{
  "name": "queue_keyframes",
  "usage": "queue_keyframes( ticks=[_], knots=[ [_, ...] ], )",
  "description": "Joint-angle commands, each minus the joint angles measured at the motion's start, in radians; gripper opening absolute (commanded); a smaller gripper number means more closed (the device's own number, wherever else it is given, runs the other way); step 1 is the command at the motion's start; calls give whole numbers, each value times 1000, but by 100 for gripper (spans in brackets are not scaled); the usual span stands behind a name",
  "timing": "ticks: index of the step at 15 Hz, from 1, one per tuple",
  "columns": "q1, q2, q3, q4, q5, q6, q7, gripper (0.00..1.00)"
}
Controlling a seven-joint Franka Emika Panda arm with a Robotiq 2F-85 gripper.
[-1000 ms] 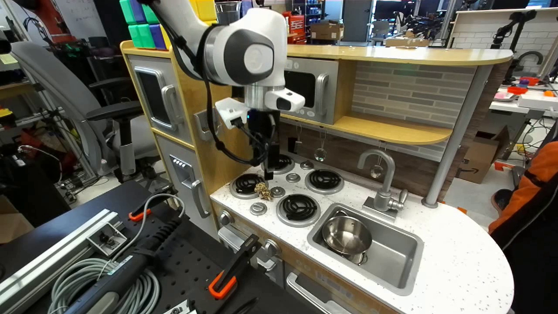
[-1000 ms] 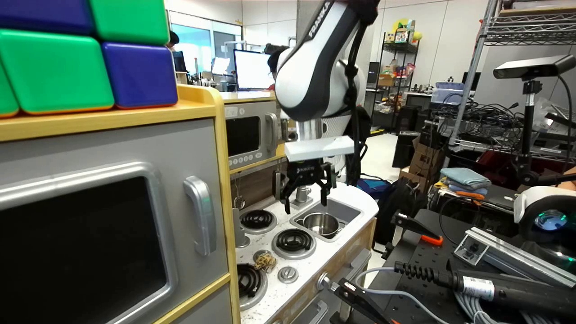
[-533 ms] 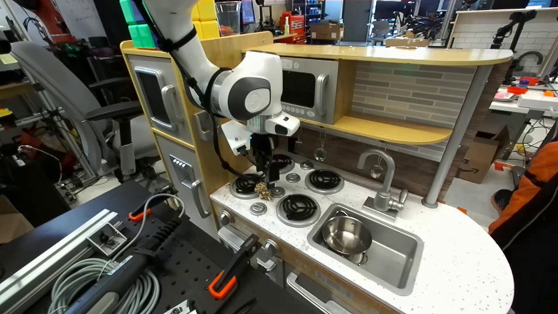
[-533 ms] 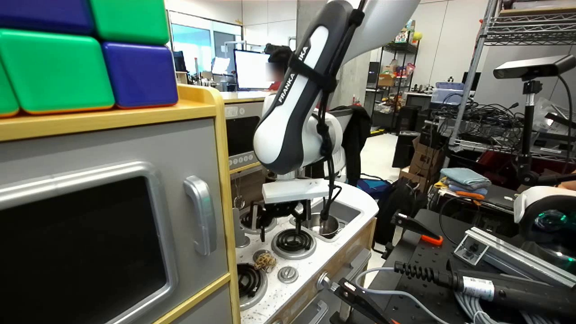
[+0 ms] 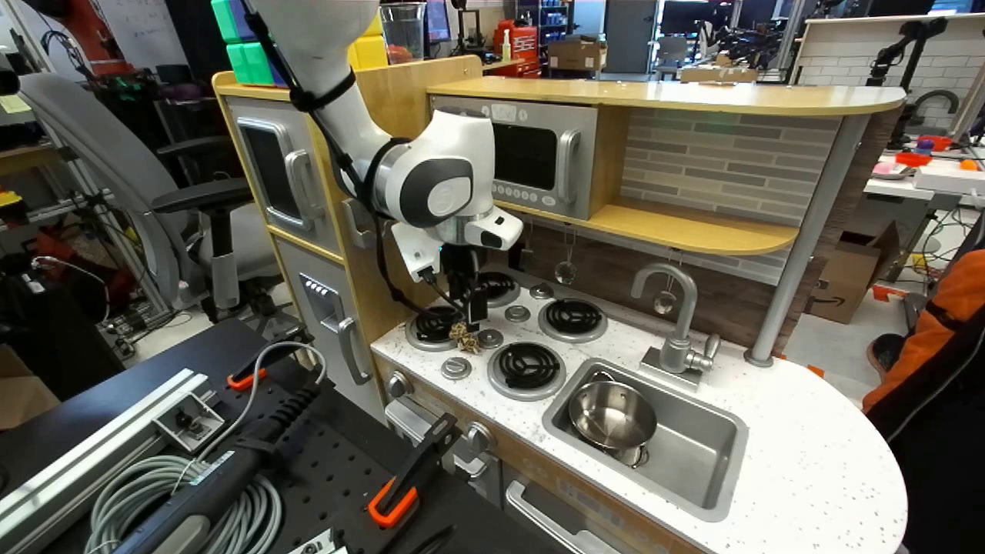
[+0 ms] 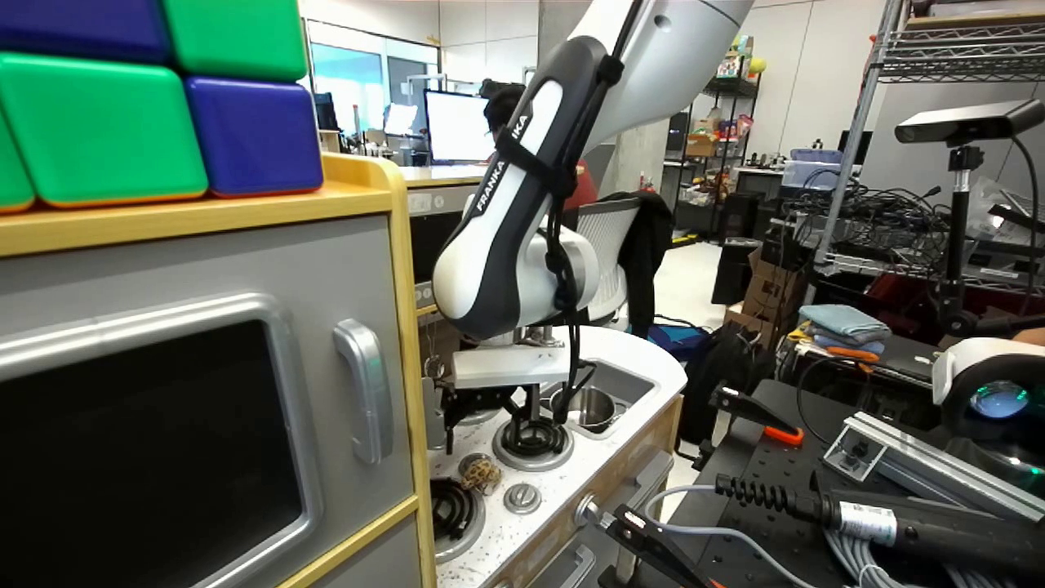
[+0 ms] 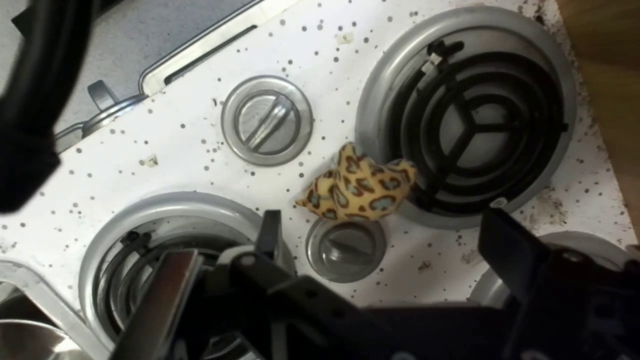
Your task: Place the wire scourer in the pot in the sink
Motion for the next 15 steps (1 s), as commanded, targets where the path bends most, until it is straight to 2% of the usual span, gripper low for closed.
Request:
queue_keyframes(
  ticks=[1, 6, 7, 8, 13, 15],
  knots=[
    [29, 59, -24, 67, 25, -8, -1, 100],
    [67, 116, -55, 105, 7, 21, 6, 99],
    [77, 126, -64, 112, 4, 24, 8, 90],
    [86, 136, -71, 120, 2, 23, 9, 74],
    [104, 160, -82, 148, 6, 18, 7, 38],
    [99, 133, -77, 136, 11, -6, 4, 23]
  ],
)
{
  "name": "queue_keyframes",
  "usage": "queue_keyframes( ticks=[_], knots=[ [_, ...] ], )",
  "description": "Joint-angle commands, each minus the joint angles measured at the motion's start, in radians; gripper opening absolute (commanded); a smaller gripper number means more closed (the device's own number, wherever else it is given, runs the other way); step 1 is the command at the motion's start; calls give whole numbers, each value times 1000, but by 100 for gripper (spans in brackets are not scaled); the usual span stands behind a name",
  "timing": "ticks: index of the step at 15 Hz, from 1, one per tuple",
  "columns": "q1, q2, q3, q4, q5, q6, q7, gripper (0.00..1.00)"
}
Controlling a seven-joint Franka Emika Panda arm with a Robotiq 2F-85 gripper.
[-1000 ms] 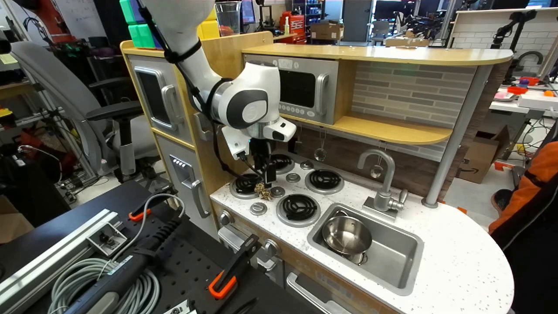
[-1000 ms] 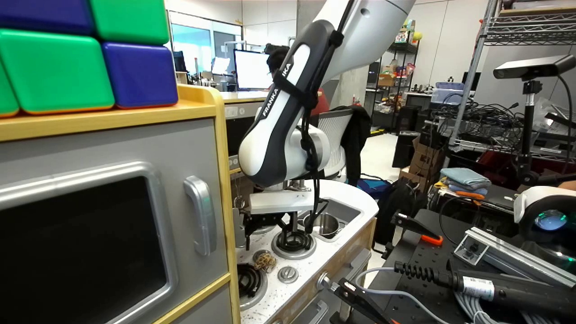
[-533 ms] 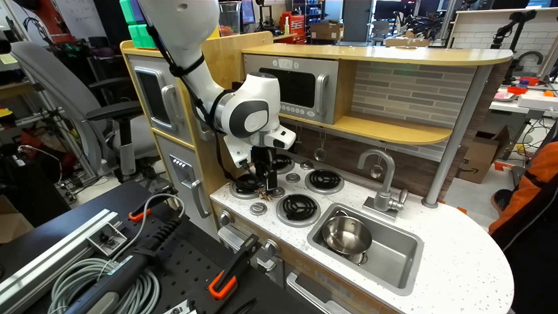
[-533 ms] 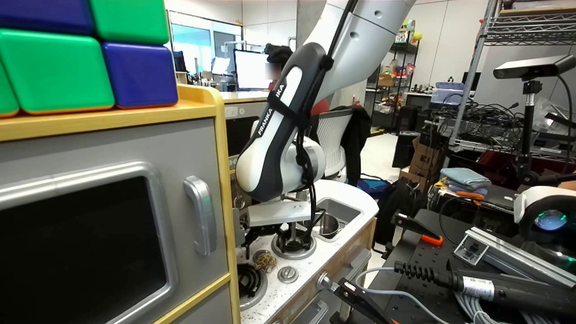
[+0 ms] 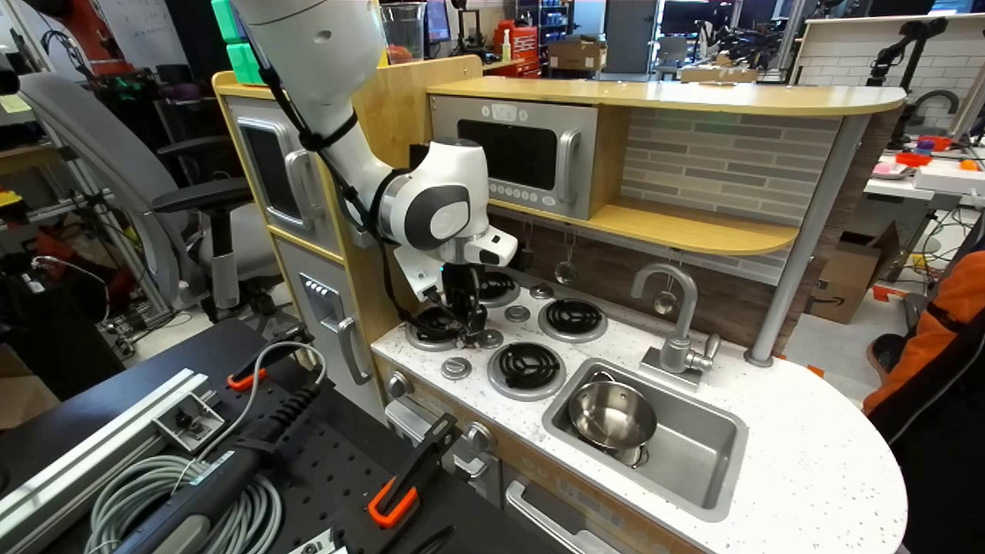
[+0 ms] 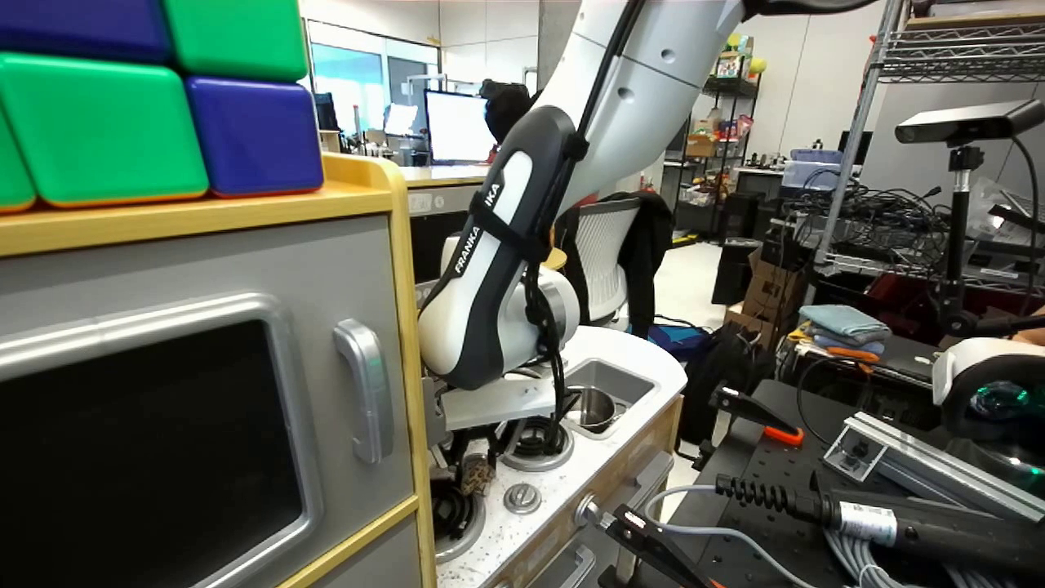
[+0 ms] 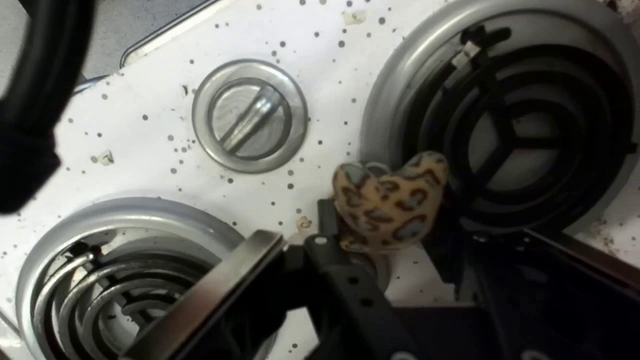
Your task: Place the wire scourer in the pot in the sink
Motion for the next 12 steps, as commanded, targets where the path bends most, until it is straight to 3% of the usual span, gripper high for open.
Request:
queue_keyframes(
  ticks=[1, 3, 4, 7, 12],
  knots=[
    [7, -21, -14, -3, 9, -21, -1, 15],
    [17, -103, -53, -74, -4, -42, 7, 2],
    [19, -133, -75, -101, -10, -31, 9, 1],
    [75, -201, -235, -160, -61, 49, 77, 1],
    [102, -130, -466, -66, -144, 17, 246, 3]
  ],
)
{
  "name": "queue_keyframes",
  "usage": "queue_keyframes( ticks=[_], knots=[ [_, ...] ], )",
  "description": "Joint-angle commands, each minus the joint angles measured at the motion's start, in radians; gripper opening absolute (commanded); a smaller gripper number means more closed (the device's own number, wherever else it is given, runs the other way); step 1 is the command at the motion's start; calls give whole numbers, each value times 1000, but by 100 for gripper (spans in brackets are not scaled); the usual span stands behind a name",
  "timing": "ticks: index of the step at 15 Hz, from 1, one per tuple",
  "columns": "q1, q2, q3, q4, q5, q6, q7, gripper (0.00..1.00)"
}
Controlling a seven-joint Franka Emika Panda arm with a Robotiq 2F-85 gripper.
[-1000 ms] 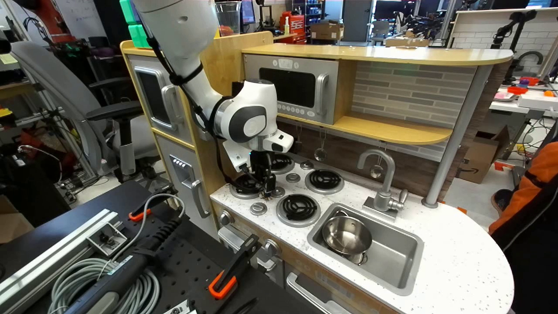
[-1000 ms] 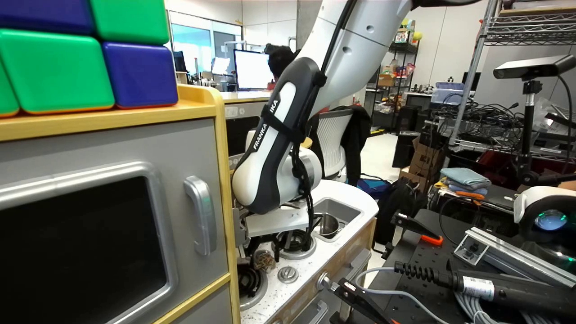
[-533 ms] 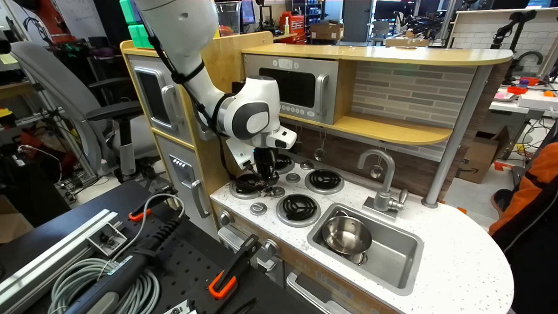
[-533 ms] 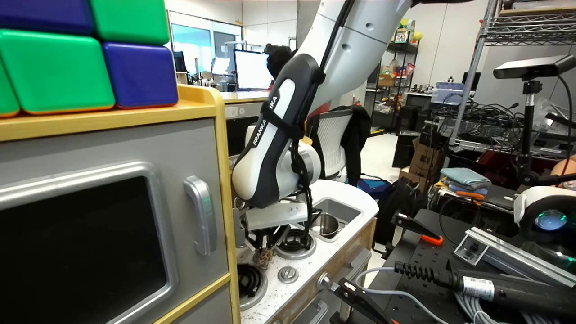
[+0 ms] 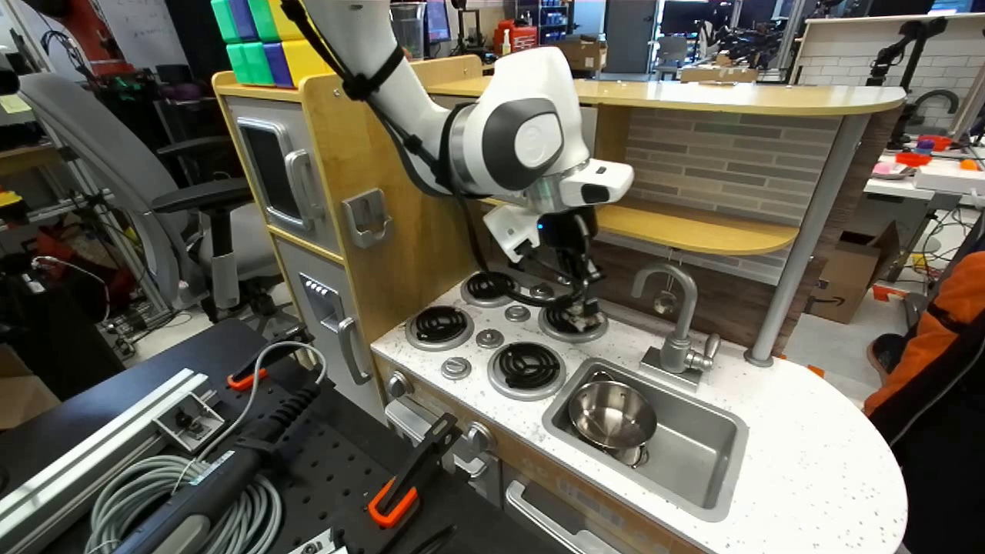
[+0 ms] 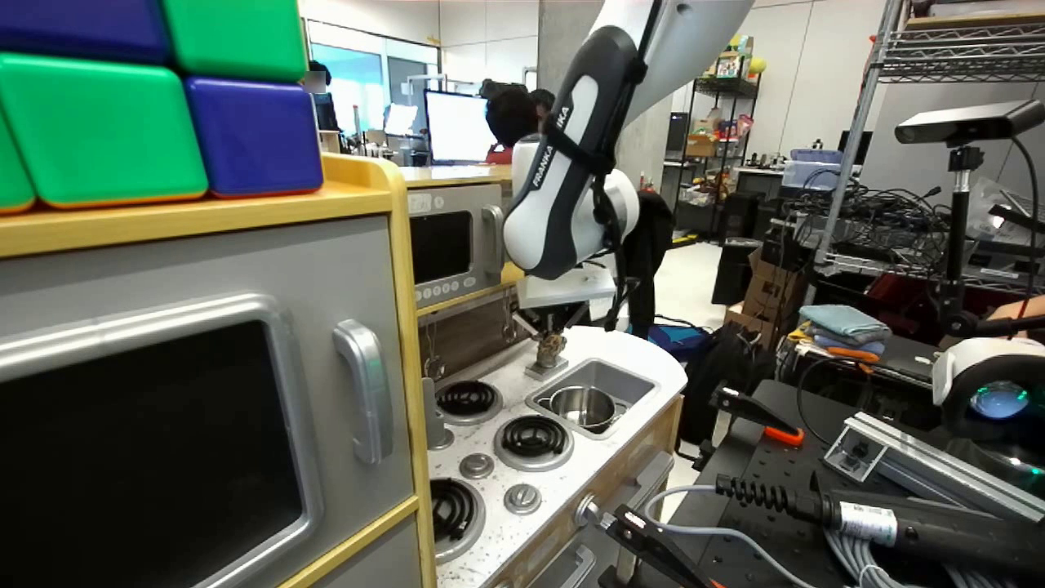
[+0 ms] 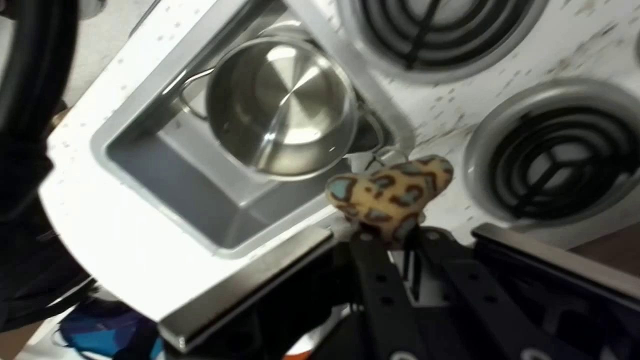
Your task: Place the wire scourer in the pot in the sink
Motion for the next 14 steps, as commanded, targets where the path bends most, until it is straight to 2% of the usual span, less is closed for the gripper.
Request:
queue_keyframes(
  ticks=[1, 4, 6, 13, 14],
  knots=[
    [48, 65, -145, 44, -61, 0, 166, 3],
    [101, 118, -248, 67, -100, -38, 332, 3],
    [126, 136, -272, 65, -123, -69, 400, 3],
    [141, 123, -211, 60, -168, -141, 484, 3],
    [135, 116, -198, 61, -165, -144, 486, 36]
  ],
)
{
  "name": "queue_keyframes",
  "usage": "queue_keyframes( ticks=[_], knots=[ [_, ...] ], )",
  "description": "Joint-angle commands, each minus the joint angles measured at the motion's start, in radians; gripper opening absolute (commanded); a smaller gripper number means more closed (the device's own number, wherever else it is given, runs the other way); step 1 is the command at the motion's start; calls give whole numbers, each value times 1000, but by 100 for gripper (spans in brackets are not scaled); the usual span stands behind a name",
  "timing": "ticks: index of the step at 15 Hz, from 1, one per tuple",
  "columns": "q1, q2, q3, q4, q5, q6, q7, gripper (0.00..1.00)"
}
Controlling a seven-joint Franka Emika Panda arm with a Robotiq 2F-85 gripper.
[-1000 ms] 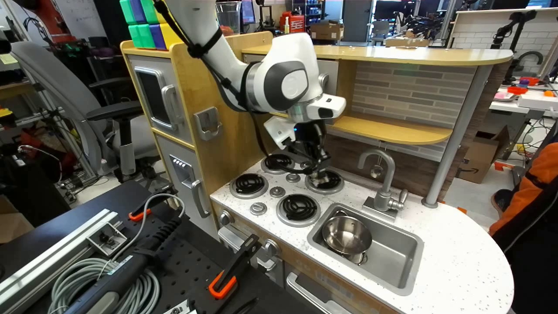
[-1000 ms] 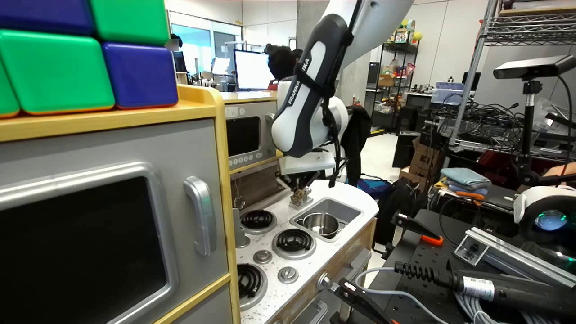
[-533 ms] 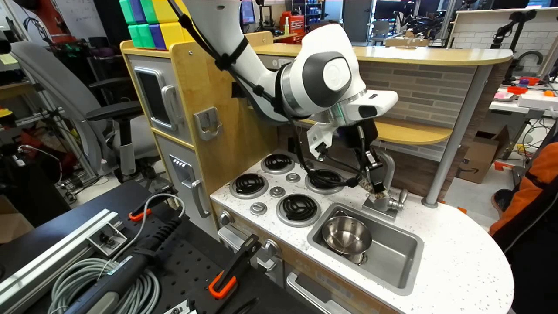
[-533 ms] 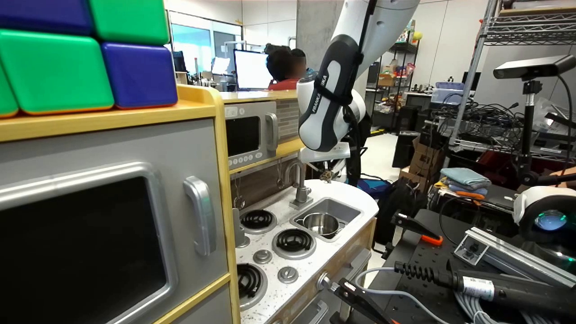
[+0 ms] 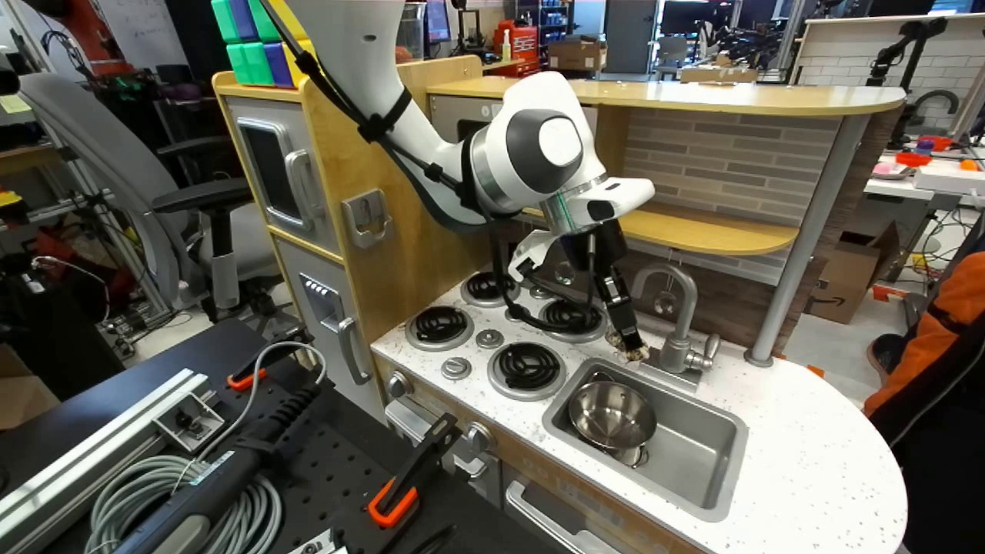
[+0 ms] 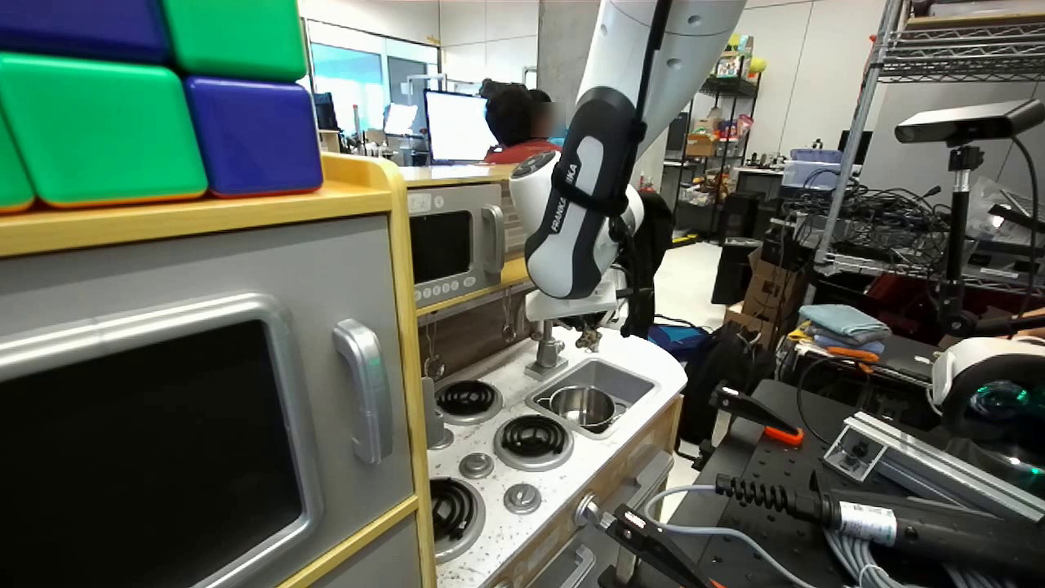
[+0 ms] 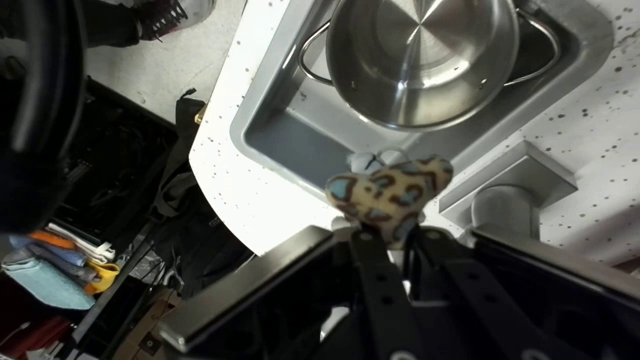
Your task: Place the wire scourer in the pot in the sink
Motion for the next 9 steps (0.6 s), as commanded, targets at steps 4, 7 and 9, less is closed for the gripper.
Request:
queue_keyframes(
  ticks=[4, 7, 9],
  knots=[
    [-11, -48, 44, -12, -42, -19, 29, 59],
    [-15, -122, 65, -71, -61, -24, -20, 80],
    [-34, -207, 96, -139, -86, -36, -107, 95]
  ],
)
